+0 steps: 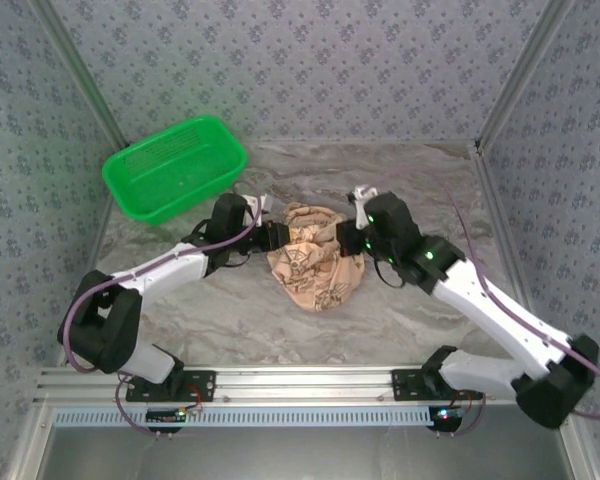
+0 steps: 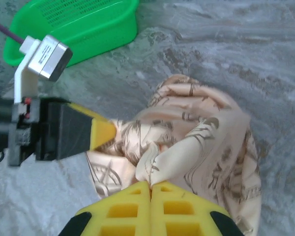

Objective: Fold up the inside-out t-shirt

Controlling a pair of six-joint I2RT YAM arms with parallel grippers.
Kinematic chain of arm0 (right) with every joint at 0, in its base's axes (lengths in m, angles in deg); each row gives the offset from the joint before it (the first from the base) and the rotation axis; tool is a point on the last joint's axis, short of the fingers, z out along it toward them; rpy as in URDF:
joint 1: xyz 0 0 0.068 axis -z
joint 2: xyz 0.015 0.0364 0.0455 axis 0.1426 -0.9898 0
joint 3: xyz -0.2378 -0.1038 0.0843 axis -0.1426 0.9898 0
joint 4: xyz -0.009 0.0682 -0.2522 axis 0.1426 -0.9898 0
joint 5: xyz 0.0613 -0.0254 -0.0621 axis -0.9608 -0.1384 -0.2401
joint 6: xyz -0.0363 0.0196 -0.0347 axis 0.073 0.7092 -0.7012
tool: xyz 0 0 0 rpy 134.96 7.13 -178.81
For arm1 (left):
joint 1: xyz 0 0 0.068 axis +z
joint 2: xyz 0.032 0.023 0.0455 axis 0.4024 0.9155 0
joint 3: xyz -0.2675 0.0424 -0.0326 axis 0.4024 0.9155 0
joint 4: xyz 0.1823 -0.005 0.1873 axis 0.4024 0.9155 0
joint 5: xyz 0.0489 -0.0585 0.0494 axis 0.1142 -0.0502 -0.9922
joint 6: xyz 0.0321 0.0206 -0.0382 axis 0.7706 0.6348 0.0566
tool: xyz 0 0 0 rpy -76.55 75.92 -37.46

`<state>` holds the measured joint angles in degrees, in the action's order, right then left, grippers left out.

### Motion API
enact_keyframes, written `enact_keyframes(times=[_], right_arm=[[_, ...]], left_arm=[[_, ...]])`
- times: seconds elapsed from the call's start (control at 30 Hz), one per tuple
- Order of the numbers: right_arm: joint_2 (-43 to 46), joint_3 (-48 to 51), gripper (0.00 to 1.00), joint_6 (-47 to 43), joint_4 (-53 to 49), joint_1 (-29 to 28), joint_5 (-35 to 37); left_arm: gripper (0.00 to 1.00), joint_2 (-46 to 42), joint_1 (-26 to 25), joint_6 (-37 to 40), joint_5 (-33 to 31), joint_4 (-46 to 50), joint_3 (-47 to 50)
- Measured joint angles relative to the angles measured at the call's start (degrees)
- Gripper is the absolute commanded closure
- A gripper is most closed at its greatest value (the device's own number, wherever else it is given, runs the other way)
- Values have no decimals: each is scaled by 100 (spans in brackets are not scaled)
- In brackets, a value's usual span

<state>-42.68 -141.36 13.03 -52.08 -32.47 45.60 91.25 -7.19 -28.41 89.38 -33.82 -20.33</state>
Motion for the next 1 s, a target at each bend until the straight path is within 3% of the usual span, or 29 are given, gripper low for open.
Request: enact_keyframes(times=[0.07, 0.2, 0.3, 0.37, 0.4, 0.57, 0.73, 1.0], right_arm=[[337, 859, 100, 256, 221, -55, -173], [170, 2350, 100, 977, 297, -205, -525], [291, 2686, 98, 1298, -44, -234, -570], [474, 2625, 56, 1399, -170, -166, -549], [553, 2538, 53, 1416, -289, -96, -546], [535, 1871, 53, 817, -675, -138, -267], [87, 1460, 52, -173, -459, -483, 37], [-1025, 1464, 53, -2260, 634, -717, 129]], left_arm=[[55, 74, -52, 308, -76, 153, 190], [50, 240, -535, 1012, -356, 881, 551], [50, 92, -868, 1255, -483, 1213, 811], [50, -146, -977, 1333, -658, 1445, 850], [50, -313, -1019, 1373, -776, 1526, 846], [50, -826, -1399, 1517, -1475, 2162, 334], [51, -960, -1539, 1440, -1690, 2059, 142], [57, -35, -1429, 1215, -1775, 1180, 273]])
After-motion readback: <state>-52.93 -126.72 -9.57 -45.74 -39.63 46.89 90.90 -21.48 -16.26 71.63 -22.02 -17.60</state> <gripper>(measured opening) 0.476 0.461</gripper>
